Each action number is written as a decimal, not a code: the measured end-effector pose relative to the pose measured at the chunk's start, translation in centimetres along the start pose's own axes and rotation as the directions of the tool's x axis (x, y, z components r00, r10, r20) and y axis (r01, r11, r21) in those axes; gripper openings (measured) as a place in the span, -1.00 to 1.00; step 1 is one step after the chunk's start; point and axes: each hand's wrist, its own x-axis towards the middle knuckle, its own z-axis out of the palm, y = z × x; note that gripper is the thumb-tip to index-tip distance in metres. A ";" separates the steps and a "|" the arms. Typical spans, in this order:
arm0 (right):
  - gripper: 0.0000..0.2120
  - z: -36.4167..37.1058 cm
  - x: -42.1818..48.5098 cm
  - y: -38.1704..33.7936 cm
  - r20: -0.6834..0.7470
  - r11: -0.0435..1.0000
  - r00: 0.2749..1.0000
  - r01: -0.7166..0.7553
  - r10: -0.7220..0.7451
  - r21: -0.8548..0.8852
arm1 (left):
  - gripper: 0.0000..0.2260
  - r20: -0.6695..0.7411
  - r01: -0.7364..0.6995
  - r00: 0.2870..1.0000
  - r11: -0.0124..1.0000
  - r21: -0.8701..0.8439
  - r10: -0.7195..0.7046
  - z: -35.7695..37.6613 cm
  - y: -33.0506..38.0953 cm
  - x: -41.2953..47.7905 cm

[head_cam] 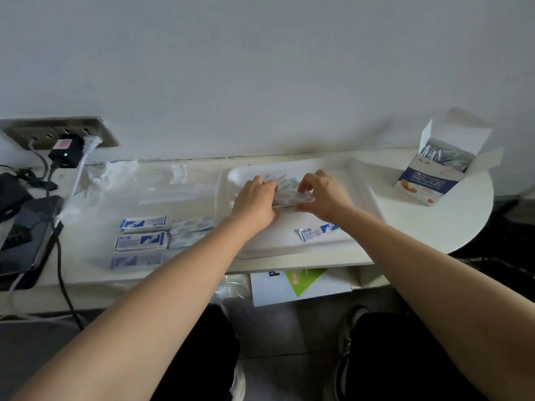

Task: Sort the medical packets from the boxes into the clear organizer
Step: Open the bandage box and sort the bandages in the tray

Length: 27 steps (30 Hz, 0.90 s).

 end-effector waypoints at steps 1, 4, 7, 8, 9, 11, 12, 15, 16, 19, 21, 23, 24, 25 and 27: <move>-0.66 -0.2 0.1 0.3 -0.004 1.000 1.000 -0.011 0.011 0.025 | -0.66 -0.012 0.013 1.000 1.000 -0.009 -0.013 0.4 0.0 0.2; -0.67 -1.1 0.0 0.9 0.003 0.994 0.999 -0.045 0.045 0.097 | -0.69 -0.073 0.048 0.996 0.996 -0.075 -0.053 0.7 -0.2 0.5; -0.72 -1.5 -0.4 1.4 0.031 0.984 0.998 -0.052 0.048 0.168 | -0.61 -0.093 0.048 0.994 0.991 -0.123 -0.060 1.1 0.0 0.4; -0.76 -1.6 -0.4 1.5 0.033 0.982 0.999 -0.046 0.041 0.185 | -0.60 -0.092 0.042 0.994 0.991 -0.130 -0.055 1.2 0.0 0.3; -0.80 -1.7 -0.4 1.6 0.025 0.978 0.999 -0.043 0.039 0.204 | -0.62 -0.096 0.037 0.994 0.990 -0.138 -0.051 1.3 0.0 0.2; -0.87 -2.2 -0.4 1.9 -0.017 0.968 0.998 -0.058 0.064 0.242 | -0.65 -0.113 0.039 0.992 0.988 -0.149 -0.056 1.5 -0.1 0.1; -0.88 -2.5 -0.4 2.1 -0.034 0.964 0.996 -0.070 0.081 0.258 | -0.66 -0.124 0.045 0.990 0.987 -0.151 -0.065 1.6 -0.2 0.2; -0.80 -3.3 -0.7 2.6 0.021 0.919 0.995 -0.102 0.101 0.380 | -0.67 -0.149 0.051 0.986 0.986 -0.156 -0.075 1.7 -0.2 0.1; -0.77 -3.5 -1.0 2.6 0.066 0.900 0.993 -0.117 0.099 0.420 | -0.67 -0.151 0.046 0.986 0.986 -0.158 -0.070 1.7 -0.1 0.1; -0.70 -3.8 -1.8 2.6 0.186 0.873 0.979 -0.163 0.085 0.459 | -0.69 -0.156 0.039 0.986 0.988 -0.149 -0.062 1.7 0.0 0.1; -0.73 -3.8 -2.1 2.8 0.231 0.886 0.971 -0.162 0.065 0.435 | -0.68 -0.150 0.044 0.986 0.988 -0.147 -0.066 1.8 0.2 0.1; -0.80 -3.7 -2.3 3.1 0.240 0.907 0.969 -0.148 0.053 0.395 | -0.67 -0.140 0.048 0.988 0.988 -0.147 -0.068 1.8 0.4 0.1; -0.82 -3.6 -2.3 3.3 0.225 0.909 0.973 -0.142 0.056 0.391 | -0.68 -0.138 0.047 0.988 0.988 -0.146 -0.067 1.8 0.4 0.1; -0.83 -3.5 -2.3 3.5 0.200 0.906 0.978 -0.140 0.063 0.400 | -0.70 -0.140 0.043 0.988 0.989 -0.141 -0.063 1.8 0.5 0.1; -0.84 -3.4 -2.0 3.9 0.159 0.894 0.983 -0.151 0.091 0.423 | -0.75 -0.142 0.034 0.988 0.990 -0.137 -0.054 1.7 0.6 0.2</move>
